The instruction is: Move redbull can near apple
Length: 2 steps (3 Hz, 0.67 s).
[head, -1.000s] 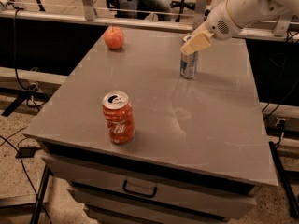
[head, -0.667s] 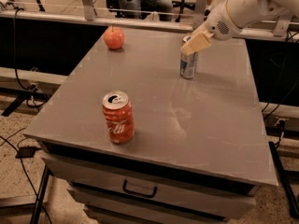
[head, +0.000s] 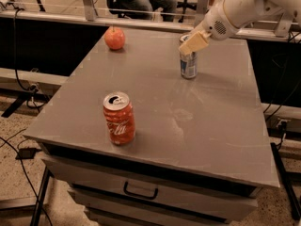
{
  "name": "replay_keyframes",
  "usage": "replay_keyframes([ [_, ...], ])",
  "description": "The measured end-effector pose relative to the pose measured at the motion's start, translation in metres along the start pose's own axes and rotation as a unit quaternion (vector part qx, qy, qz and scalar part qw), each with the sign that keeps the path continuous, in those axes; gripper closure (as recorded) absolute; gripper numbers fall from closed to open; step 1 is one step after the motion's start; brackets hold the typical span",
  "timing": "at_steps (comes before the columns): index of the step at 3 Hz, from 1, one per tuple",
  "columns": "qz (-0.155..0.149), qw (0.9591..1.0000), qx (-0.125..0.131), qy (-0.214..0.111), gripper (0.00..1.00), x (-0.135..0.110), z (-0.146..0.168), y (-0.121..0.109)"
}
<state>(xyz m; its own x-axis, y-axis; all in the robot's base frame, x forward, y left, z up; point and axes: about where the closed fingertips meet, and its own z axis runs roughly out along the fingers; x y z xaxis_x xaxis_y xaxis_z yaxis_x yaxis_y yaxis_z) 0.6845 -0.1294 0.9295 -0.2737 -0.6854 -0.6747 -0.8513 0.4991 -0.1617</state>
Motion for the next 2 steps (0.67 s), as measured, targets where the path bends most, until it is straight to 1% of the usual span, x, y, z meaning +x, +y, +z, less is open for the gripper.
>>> replay_keyframes([
  [1, -0.009, 0.9996, -0.021, -0.019, 1.0, -0.018, 0.012, 0.0],
  [2, -0.018, 0.9979, -0.044, -0.044, 1.0, -0.039, 0.03, -0.002],
])
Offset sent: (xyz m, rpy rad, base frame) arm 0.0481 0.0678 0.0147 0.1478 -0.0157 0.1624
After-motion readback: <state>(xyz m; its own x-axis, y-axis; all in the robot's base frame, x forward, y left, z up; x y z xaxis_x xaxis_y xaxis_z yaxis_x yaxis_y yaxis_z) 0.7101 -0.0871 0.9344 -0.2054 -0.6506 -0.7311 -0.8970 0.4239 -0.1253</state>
